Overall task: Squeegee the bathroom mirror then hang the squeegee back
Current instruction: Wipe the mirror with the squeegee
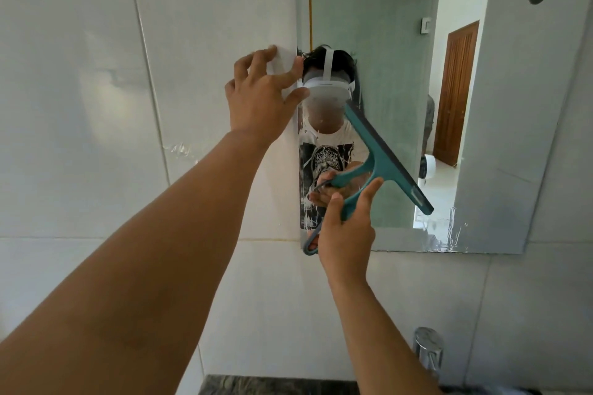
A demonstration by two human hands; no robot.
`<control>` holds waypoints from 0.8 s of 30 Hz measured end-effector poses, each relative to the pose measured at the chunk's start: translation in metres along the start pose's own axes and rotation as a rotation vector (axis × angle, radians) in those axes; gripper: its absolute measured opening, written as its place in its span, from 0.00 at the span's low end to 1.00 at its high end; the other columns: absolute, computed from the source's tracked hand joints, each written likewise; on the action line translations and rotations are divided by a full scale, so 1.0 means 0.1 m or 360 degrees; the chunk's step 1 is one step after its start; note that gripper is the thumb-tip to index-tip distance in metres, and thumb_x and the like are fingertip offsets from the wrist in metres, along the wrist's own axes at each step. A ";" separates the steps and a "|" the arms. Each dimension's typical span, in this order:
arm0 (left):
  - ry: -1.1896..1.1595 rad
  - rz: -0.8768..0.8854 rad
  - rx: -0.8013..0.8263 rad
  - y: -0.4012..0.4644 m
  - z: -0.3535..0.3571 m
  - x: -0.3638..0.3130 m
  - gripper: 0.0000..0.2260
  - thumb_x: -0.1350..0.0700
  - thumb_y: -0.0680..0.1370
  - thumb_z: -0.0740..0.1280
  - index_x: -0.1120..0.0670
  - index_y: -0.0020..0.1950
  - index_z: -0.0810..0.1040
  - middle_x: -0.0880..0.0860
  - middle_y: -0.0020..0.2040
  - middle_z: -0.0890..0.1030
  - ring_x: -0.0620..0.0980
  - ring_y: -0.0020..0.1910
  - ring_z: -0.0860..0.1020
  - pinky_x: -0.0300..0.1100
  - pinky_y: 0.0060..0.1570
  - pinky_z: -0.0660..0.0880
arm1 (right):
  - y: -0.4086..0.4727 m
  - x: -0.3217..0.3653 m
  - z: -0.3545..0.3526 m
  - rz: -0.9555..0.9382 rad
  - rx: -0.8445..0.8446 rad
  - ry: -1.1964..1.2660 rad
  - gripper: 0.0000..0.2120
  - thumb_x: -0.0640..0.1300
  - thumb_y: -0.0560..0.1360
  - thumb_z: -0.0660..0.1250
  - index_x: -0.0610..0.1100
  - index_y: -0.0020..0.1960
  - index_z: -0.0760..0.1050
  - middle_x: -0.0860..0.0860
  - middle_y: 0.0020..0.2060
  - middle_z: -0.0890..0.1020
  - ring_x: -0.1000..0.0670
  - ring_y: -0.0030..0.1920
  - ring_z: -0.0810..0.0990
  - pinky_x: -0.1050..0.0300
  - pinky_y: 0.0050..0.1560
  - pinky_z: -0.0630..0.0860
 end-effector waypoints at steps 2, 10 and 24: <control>-0.0013 -0.0004 0.0010 0.00 0.01 0.00 0.20 0.37 0.76 0.64 0.35 0.69 0.71 0.51 0.75 0.66 0.59 0.72 0.62 0.60 0.62 0.68 | -0.13 -0.04 0.18 -0.0041 0.0105 -0.0138 0.31 0.58 0.81 0.53 0.63 0.77 0.39 0.42 0.46 0.83 0.45 0.42 0.84 0.48 0.42 0.84; -0.0006 0.0009 0.0034 -0.01 0.02 -0.02 0.21 0.39 0.77 0.64 0.37 0.71 0.69 0.53 0.75 0.65 0.60 0.73 0.62 0.59 0.65 0.69 | -0.34 -0.23 0.42 -0.0089 0.0240 -0.0335 0.32 0.60 0.79 0.52 0.62 0.77 0.38 0.45 0.40 0.82 0.48 0.40 0.83 0.45 0.45 0.83; -0.0051 0.0034 0.0141 -0.16 0.19 -0.09 0.24 0.41 0.82 0.54 0.39 0.78 0.53 0.55 0.81 0.48 0.61 0.79 0.44 0.68 0.73 0.50 | -0.20 -0.44 -0.39 -0.0550 0.0528 -0.1500 0.33 0.57 0.81 0.53 0.66 0.75 0.33 0.53 0.30 0.69 0.56 0.25 0.66 0.62 0.24 0.60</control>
Point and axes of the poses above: each hand's wrist, its own y-axis towards the middle knuckle, its own z-axis out of the palm, x = y × z, the point moved 10 cm from there along y, towards the middle knuckle
